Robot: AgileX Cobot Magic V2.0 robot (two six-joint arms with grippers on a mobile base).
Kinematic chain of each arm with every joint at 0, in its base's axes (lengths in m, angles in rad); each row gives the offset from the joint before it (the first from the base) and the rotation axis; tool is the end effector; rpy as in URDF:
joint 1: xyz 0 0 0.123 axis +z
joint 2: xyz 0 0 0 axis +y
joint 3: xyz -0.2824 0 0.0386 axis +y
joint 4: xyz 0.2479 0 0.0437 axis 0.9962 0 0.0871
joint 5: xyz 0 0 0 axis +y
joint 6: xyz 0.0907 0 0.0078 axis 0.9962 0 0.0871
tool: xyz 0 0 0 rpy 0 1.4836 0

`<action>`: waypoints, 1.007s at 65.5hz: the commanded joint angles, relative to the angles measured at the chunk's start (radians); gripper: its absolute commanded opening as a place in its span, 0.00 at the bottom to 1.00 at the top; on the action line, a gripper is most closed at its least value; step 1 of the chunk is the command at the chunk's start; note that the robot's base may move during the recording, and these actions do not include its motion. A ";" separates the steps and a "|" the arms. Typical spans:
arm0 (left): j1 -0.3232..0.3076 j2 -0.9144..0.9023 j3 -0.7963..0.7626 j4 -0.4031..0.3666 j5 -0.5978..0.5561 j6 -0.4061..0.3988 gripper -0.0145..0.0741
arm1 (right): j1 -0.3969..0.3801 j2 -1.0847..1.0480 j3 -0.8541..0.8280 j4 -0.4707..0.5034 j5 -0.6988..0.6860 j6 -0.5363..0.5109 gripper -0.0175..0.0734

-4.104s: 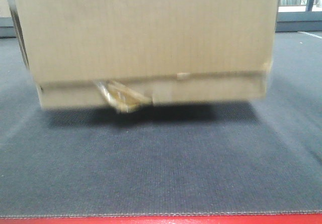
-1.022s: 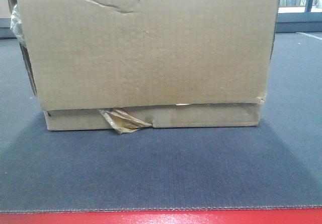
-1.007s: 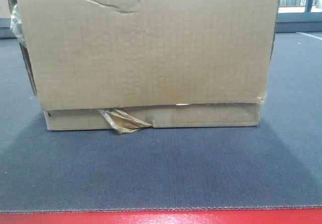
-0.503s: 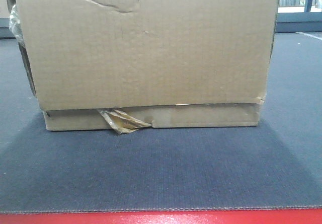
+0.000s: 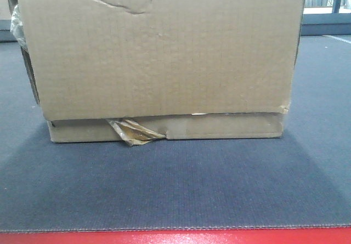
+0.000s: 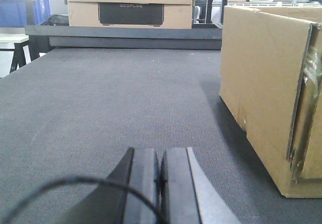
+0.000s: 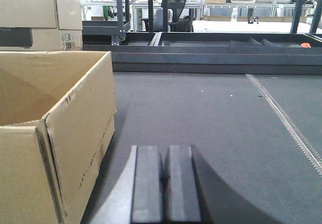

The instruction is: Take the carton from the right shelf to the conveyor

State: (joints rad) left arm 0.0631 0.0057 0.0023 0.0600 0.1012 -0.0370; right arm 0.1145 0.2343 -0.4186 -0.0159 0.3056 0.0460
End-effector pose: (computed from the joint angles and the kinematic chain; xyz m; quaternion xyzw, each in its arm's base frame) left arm 0.0569 0.0042 0.2028 -0.0166 0.7146 0.0322 0.6986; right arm 0.0606 0.0065 0.3113 -0.0284 0.7185 0.0487 0.6932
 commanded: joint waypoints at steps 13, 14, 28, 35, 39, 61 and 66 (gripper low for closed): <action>0.003 -0.006 -0.002 -0.006 -0.021 0.003 0.17 | -0.003 -0.006 0.002 -0.007 -0.026 -0.001 0.12; 0.003 -0.006 -0.002 -0.006 -0.021 0.003 0.17 | -0.003 -0.006 0.002 -0.007 -0.029 -0.001 0.12; 0.003 -0.006 -0.002 -0.006 -0.021 0.003 0.17 | -0.065 -0.016 0.023 0.065 -0.030 -0.101 0.12; 0.003 -0.006 -0.002 -0.006 -0.021 0.003 0.17 | -0.119 -0.064 0.084 0.148 -0.045 -0.203 0.12; 0.003 -0.006 -0.002 -0.006 -0.021 0.003 0.17 | -0.129 -0.105 0.125 0.148 -0.058 -0.203 0.12; 0.003 -0.006 -0.002 -0.006 -0.021 0.003 0.17 | -0.118 -0.234 0.390 0.148 -0.213 -0.203 0.12; 0.003 -0.006 -0.002 -0.006 -0.021 0.003 0.17 | -0.104 -0.234 0.419 0.148 -0.306 -0.203 0.12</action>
State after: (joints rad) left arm 0.0631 0.0057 0.0023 0.0600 0.0973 -0.0363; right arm -0.0005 0.0074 -0.0209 0.1254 0.1204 -0.1479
